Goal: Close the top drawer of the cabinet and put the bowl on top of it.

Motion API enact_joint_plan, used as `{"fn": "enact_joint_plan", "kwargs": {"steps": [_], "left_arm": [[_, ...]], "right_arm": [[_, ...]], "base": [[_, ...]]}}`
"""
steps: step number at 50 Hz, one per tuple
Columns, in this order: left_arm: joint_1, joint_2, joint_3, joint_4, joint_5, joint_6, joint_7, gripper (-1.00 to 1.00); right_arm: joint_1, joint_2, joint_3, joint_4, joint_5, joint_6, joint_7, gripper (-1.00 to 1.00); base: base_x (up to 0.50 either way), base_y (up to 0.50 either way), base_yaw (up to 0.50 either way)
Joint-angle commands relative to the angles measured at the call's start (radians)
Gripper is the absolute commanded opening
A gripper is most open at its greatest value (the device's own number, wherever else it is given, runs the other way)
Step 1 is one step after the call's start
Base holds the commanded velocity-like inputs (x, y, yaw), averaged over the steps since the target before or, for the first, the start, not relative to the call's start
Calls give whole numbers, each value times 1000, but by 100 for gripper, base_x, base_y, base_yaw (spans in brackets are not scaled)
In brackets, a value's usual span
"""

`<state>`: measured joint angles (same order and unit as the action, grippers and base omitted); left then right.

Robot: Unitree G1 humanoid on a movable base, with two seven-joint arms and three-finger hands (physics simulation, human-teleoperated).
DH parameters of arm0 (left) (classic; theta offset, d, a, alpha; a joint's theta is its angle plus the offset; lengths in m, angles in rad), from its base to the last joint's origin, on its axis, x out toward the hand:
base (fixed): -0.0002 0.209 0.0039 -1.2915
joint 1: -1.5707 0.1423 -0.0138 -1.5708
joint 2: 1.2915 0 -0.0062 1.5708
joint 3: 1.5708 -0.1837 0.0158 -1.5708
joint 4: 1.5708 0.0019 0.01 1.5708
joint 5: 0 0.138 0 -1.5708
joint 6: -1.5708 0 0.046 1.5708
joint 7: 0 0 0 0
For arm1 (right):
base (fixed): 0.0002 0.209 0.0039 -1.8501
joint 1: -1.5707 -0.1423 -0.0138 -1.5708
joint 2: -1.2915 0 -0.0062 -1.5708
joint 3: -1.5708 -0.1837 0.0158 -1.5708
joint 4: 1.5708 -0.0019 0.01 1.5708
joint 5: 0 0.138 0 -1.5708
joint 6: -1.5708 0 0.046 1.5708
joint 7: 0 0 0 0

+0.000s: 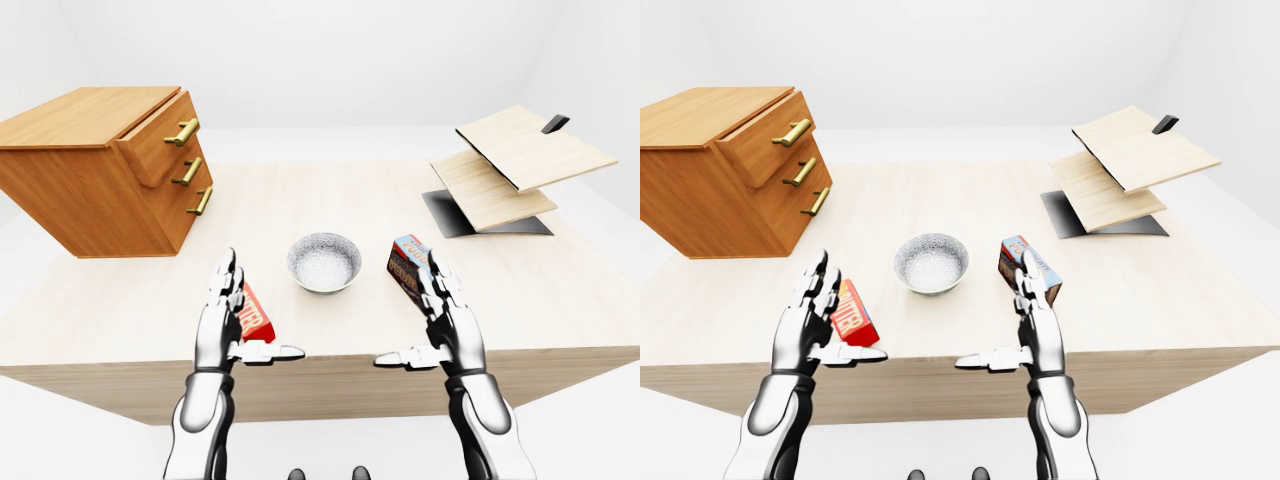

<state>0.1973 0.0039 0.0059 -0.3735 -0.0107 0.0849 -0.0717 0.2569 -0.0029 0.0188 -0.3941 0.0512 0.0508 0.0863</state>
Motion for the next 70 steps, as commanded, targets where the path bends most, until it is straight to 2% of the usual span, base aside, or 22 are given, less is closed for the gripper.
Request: {"fn": "enact_joint_plan", "kwargs": {"steps": [1,3,5,14,19,25,37,54,55,57,58,60,61,70], "left_arm": [[55,-3,-13,-87,1,2,-8,100],[69,-4,-25,-96,7,-6,-6,100],[75,-3,-29,-99,7,-12,-5,100],[102,2,-44,-146,5,-4,-2,100],[100,4,-39,-158,-5,2,-7,100],[96,2,-38,-150,-5,2,-8,100],[100,2,-38,-156,-7,2,-9,100],[104,4,-40,-167,-8,2,-12,100],[103,3,-38,-168,-9,2,-12,100],[106,3,-39,-171,-9,2,-13,100],[106,3,-40,-170,-7,2,-13,100],[106,3,-41,-169,-7,2,-14,100],[107,3,-42,-171,-7,2,-13,100],[110,4,-38,-183,-12,2,-15,100]], "right_arm": [[60,0,0,-95,22,3,9,100],[76,1,0,-110,27,-13,15,100],[80,0,-1,-119,29,-11,17,100],[100,1,-6,-149,40,-15,26,100],[105,3,9,-137,31,-31,24,100],[106,-3,8,-142,40,-25,28,100],[112,-2,11,-142,38,-42,31,100],[108,-5,19,-130,31,-48,26,100],[102,3,13,-125,22,-50,3,100],[84,0,11,-103,-1,-42,-14,100],[75,1,7,-100,9,-26,-14,100],[74,-2,6,-99,23,-28,1,100],[79,2,2,-102,20,-45,-5,100],[92,2,2,-119,31,-54,7,100]], "base": [[0,0,0],[0,0,0],[0,0,0],[0,0,0],[14,0,0],[23,0,0],[31,0,0],[34,0,0],[35,0,0],[17,0,0],[0,0,0],[0,0,0],[0,0,0],[0,0,0]]}}
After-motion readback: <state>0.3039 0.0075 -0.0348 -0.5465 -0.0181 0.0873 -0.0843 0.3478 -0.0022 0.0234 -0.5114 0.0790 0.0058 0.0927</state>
